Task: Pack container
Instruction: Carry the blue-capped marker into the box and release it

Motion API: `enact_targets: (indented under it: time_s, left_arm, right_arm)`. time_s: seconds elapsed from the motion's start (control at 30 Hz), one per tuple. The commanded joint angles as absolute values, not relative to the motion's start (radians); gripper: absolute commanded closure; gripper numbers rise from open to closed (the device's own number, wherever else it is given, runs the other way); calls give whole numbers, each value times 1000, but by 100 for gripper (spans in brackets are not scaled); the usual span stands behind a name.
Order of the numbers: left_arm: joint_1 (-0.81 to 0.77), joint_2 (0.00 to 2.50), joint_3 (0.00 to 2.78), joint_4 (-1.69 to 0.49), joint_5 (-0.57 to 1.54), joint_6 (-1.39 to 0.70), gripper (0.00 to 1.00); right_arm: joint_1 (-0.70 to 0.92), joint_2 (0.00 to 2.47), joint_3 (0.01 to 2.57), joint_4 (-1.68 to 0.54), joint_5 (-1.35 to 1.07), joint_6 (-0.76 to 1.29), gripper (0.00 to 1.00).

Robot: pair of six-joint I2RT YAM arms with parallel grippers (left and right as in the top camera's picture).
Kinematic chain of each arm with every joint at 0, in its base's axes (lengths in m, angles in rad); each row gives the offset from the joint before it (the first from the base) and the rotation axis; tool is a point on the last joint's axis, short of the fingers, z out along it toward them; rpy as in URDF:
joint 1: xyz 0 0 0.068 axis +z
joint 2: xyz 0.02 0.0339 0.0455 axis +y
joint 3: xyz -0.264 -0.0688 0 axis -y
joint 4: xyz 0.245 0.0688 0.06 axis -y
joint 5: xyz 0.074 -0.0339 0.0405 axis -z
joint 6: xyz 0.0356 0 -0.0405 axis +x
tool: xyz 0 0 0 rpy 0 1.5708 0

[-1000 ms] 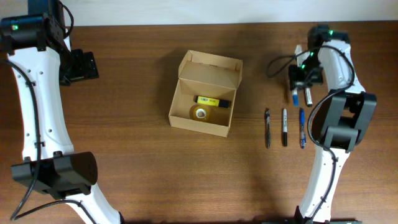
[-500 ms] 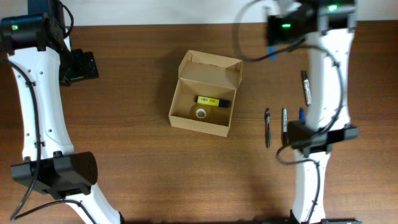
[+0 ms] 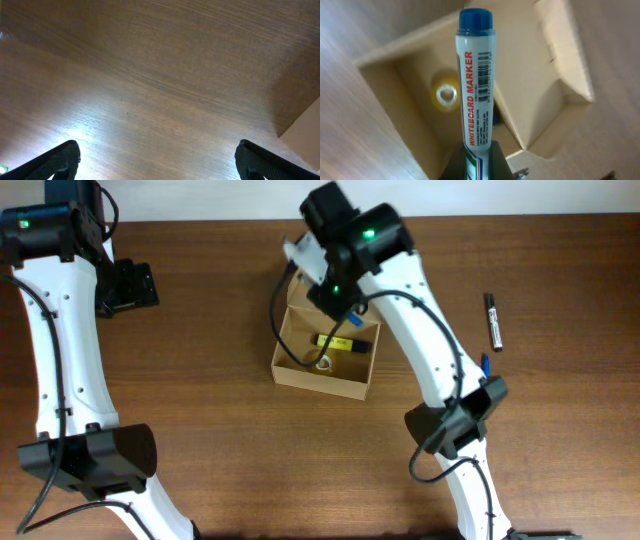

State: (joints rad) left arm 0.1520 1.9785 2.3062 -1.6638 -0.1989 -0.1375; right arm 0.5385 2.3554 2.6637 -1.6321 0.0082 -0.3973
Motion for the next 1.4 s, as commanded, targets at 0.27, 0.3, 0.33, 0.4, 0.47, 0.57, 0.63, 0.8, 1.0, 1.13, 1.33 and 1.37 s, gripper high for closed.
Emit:
enact_targets:
  time_s: [0.27,0.3,0.33,0.4,0.47,0.57,0.63,0.8,1.0,1.13,1.33,1.37]
  left_arm:
    - [155,1970,2300,-1665,-206,-129,0]
    - [155,1970,2300,-1665,-206,-129,0]
    - [155,1970,2300,-1665,-206,-129,0]
    - [155,1970,2300,-1665,-206,-129,0]
    - [155,1970,2300,-1665,-206,-129,0]
    - [155,1970,2300,-1665,-206,-129,0]
    - [155,1970,2300,-1665,-206,-129,0]
    - [155,1970,2300,-1665,-206,-129,0]
    - [155,1970,2300,-1665,-206,-129,0]
    - [155,1970,2300,-1665,-206,-129,0]
    - [155,1970,2300,-1665,-206,-129,0]
    - [155,1970,2300,-1665,-206,-129,0]
  right_arm:
    - [551,2363,2229,-1440,27,-582,96]
    - [551,2363,2215,-1428,27,-593,96]
    - [551,2363,2199,-1413,27,-599,96]
    - [551,2363,2178,-1385,23,-599,96]
    - [551,2363,2165,-1365,9,-603,96]
    - [551,2363,2150,-1329,-40,-615,96]
    - [551,2365,2146,-1302,-57,-615,96]
    - [551,2378,2146,-1282,-84,-614,96]
    - [551,2383,2146,-1304,-98,-613,96]
    - [551,2383,2147,-1339,-96,-613,71]
    - [551,2362,2176,-1402,-75,-585,60]
    - [551,2353,2183,-1403,-66,-577,60]
